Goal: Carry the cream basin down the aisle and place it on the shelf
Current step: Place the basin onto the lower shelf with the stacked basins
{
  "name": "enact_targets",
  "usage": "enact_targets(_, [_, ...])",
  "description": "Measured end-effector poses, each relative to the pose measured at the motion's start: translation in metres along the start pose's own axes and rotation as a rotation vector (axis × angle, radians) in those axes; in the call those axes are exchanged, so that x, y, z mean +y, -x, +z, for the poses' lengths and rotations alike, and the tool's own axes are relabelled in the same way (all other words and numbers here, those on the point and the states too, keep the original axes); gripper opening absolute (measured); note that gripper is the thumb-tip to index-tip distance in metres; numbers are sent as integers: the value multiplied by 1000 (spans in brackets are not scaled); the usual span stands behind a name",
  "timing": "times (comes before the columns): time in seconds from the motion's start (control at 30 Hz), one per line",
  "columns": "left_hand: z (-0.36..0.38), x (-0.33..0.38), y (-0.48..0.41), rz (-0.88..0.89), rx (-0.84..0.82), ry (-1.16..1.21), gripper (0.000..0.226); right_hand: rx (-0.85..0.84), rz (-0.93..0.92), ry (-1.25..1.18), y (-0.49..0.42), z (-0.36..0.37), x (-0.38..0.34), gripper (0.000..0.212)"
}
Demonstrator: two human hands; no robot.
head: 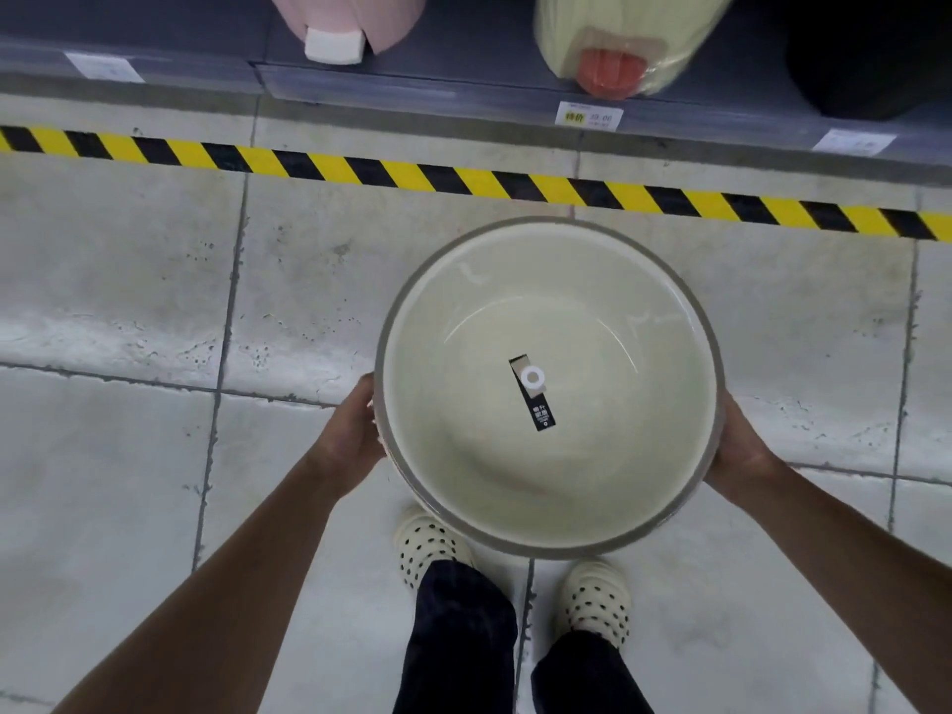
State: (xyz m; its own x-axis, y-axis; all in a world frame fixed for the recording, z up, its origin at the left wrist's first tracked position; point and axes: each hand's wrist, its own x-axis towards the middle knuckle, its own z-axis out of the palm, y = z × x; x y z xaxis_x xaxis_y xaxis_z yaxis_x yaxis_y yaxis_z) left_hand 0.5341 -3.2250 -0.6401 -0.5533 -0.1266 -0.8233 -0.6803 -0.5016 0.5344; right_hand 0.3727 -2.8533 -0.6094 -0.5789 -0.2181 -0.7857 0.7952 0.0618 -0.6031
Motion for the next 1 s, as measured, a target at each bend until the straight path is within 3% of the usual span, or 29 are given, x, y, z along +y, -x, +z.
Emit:
enact_targets(0.1, [-6, 0, 41, -4, -19, -15, 69, -18, -21, 88, 32, 4, -12, 45])
enact_targets(0.2, [7, 24, 98, 46, 36, -2, 56, -90, -27, 159, 65, 20, -41, 44])
enact_targets(0.37, [-1, 68, 178, 94, 119, 102, 40, -53, 86, 184, 112, 77, -111, 36])
enact_targets(0.7, [-67, 173, 320, 165, 217, 251, 41, -187, 13, 273, 208, 212, -210, 44])
enact_targets(0.9, [-113, 230, 380, 152, 281, 344, 35, -157, 18, 286, 258, 295, -254, 33])
enact_targets(1.0, [-145, 245, 404, 154, 326, 370, 31, -222, 11, 258, 280, 339, -272, 33])
